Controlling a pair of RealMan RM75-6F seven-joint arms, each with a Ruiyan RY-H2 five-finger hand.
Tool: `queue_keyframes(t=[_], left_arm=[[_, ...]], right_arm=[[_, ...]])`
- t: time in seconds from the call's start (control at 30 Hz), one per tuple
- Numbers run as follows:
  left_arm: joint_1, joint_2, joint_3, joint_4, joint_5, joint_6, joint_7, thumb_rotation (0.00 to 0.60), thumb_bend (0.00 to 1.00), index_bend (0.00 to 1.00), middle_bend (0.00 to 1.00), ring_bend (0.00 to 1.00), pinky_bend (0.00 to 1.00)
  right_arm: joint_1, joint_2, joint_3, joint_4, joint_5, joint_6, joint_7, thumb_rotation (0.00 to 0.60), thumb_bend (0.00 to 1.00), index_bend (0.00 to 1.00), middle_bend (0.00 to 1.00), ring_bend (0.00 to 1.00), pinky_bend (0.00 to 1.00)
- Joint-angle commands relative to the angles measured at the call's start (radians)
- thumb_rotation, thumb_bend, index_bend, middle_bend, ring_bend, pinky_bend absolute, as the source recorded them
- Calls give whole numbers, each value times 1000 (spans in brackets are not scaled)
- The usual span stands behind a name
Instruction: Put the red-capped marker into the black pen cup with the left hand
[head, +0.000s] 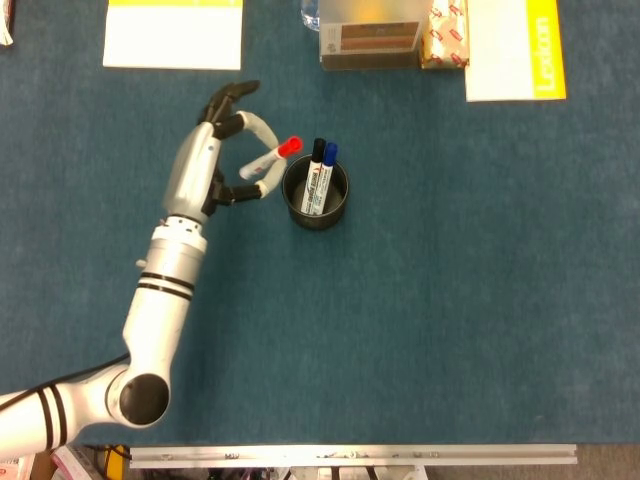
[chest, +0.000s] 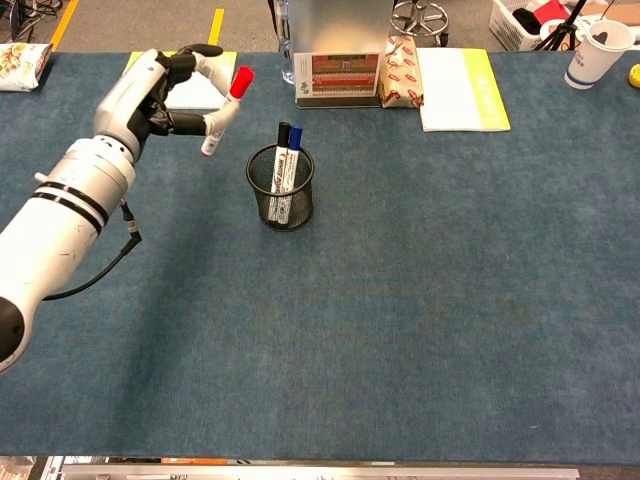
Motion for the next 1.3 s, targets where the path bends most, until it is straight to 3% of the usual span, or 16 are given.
queue_keyframes(t=[0.03, 1.3], left_arm=[[-23, -12, -21, 14, -45, -50, -42, 600, 341, 577, 134, 0, 0], [-107, -120, -21, 32, -157, -69, -15, 600, 347, 588, 138, 0, 0]], right_arm=[[0, 1, 1, -1, 1, 0, 1, 600, 0, 473, 313, 246, 460], [0, 6, -1, -8, 4, 0, 4, 600, 0, 473, 313, 245, 460]])
